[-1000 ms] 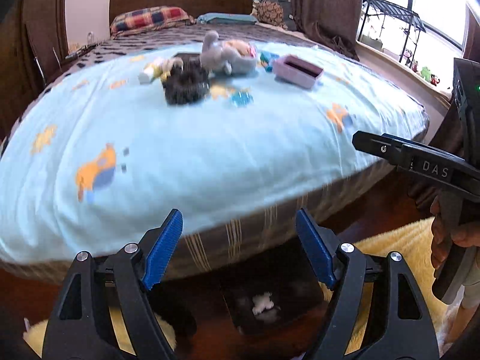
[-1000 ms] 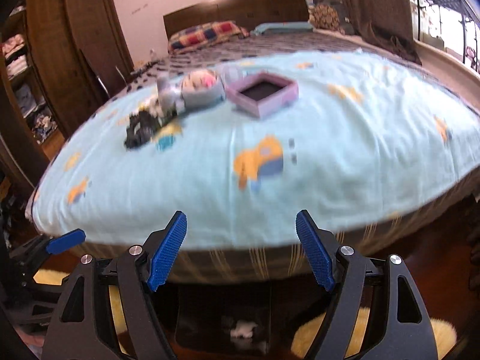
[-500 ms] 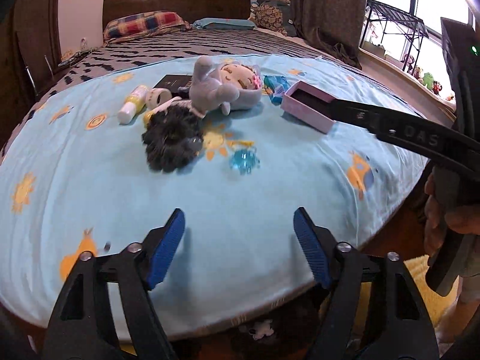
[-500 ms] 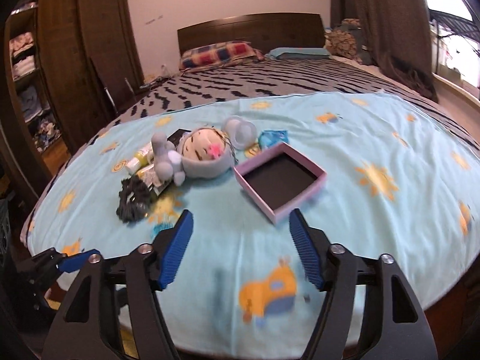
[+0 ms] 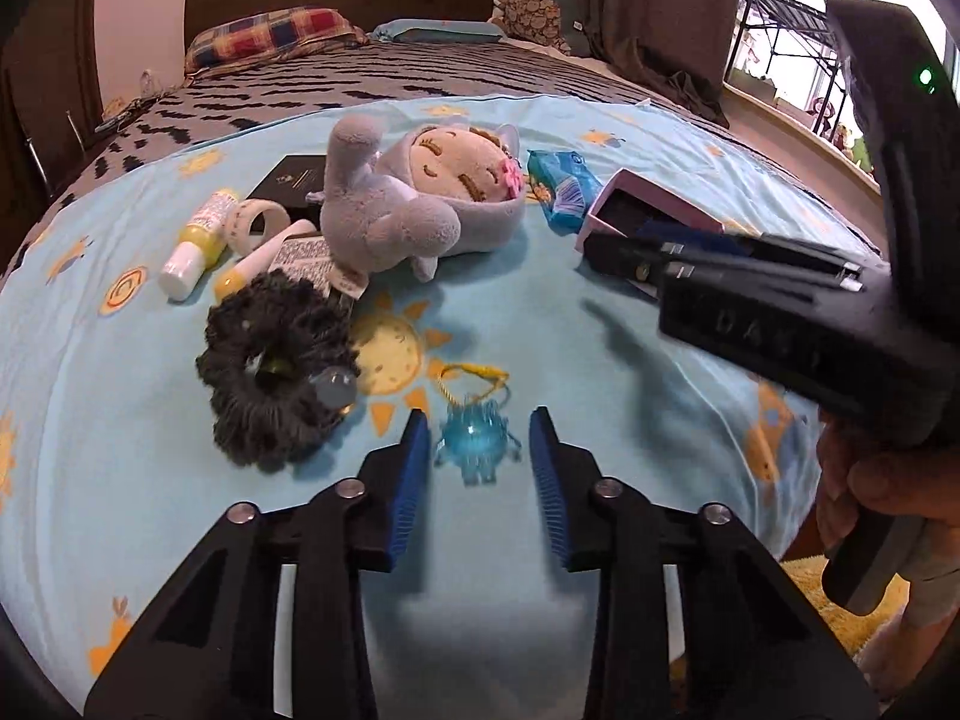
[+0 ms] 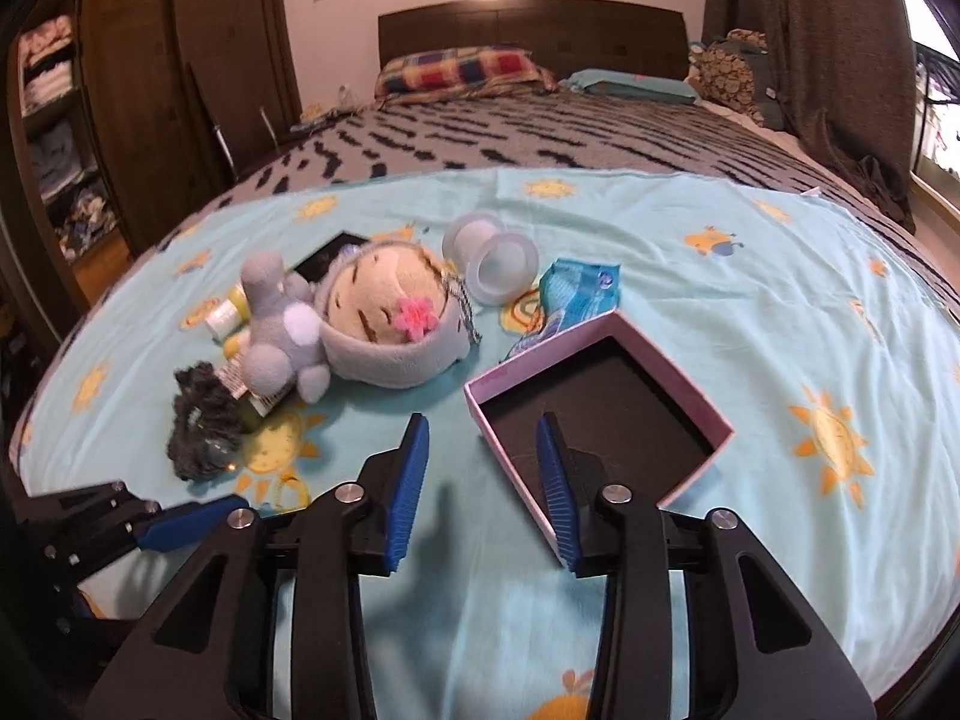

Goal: Collect trash
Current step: 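Grasp the pink box rim with the right tool while the left tool grasps the blue jellyfish keychain, then lower both held items into the bin and open both tools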

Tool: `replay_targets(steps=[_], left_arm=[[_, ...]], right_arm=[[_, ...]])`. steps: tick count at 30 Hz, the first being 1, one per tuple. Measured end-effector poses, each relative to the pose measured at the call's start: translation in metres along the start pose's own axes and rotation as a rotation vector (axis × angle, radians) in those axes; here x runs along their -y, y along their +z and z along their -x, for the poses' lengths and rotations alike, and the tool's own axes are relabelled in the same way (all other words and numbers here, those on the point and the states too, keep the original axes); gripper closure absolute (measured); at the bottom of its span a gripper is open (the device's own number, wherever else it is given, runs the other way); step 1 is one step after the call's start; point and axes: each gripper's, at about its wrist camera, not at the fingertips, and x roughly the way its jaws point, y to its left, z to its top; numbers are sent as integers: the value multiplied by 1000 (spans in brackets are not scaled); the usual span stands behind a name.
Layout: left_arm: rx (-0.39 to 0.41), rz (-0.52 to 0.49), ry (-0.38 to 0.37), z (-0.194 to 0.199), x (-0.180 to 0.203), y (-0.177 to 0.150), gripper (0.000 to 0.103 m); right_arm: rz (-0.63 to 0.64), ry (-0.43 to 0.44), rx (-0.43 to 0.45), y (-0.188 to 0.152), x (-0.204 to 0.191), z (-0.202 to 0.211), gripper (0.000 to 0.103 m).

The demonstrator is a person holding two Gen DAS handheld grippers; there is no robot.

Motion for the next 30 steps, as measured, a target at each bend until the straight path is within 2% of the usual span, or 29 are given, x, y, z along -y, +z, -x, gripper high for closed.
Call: replay_targets(steps=[2, 3, 6, 9, 20, 30], left_arm=[[0, 4, -3, -2, -1, 2, 76], [1, 5, -5, -3, -1, 3, 76], [5, -2, -5, -3, 0, 3, 76], [9, -4, -7, -1, -1, 0, 76], [46, -5, -23, 42, 6, -24, 76], [99, -19, -36, 98, 13, -62, 76]], right_arm=[[9, -1, -13, -1, 0, -5, 77], [15, -6, -16, -3, 0, -7, 85], [14, -4, -11, -6, 1, -4, 89], [12, -10, -9, -6, 1, 2, 98], [32, -8, 40, -21, -18, 54, 100], [31, 55, 72, -60, -49, 113, 100]])
